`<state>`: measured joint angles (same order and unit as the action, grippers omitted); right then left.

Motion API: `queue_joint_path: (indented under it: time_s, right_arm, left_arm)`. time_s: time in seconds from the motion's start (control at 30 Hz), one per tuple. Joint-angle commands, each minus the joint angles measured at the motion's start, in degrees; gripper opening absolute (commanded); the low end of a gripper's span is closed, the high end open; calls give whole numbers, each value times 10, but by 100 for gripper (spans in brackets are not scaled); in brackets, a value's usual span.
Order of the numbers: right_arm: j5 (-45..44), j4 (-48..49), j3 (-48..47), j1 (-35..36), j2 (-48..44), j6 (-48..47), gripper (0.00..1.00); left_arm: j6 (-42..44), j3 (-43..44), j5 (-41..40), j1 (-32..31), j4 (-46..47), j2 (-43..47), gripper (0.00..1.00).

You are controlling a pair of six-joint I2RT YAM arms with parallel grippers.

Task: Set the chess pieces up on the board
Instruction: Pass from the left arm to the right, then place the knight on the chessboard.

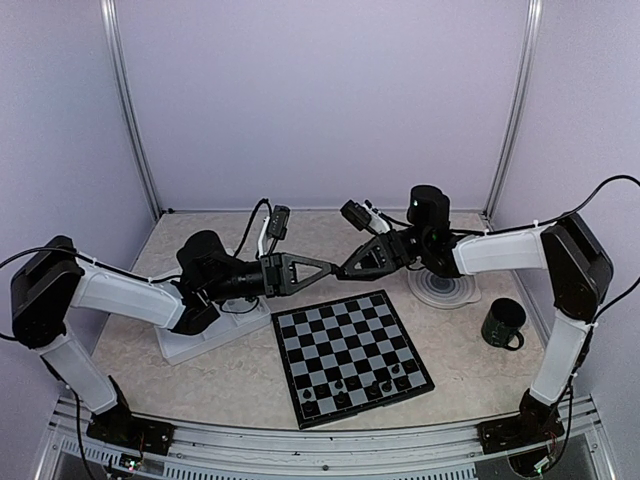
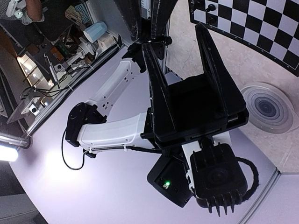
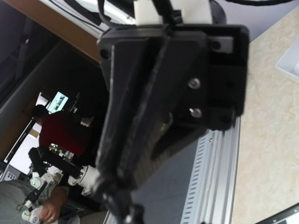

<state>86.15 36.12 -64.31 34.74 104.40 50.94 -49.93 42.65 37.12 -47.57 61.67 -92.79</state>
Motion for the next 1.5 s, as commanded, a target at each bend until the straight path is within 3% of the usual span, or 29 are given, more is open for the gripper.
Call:
queue_joint_path:
  time_s: [0.0,0.33,0.53,0.67,0.73,0.77,0.93,1.03,1.13,1.3,1.47]
  right_arm:
    - [10,36,-15,12,7,21,43]
    - [11,39,-11,15,1,28,28]
    - [11,40,-9,15,-2,29,6]
    - [15,30,-13,13,-6,11,0]
    - [14,-24,-24,11,-11,-41,0]
    - [9,-77,-35,9,-13,-85,0]
    - [-114,-480,-150,4,-17,-434,0]
    - [-212,-591,-194,8,-22,-550,0]
    - [-283,-646,-222,12,-31,-615,0]
    - [-407,-758,-281,37,-38,-729,0]
    - [-549,-844,-321,97,-46,-839,0]
  left_arm:
    - [4,20,11,-8,21,-14,9]
    - [13,21,10,-8,17,-22,9]
    - [21,20,4,-6,6,-24,13]
    - [47,13,-18,1,-43,-13,38]
    - [73,10,-27,7,-95,7,95]
    - [94,11,-34,11,-133,28,98]
    - [237,55,-117,28,-379,122,99]
    - [330,118,-254,27,-550,166,99]
    - [394,162,-383,27,-651,194,99]
    - [372,146,-617,52,-643,230,99]
    - [400,120,-546,123,-585,262,99]
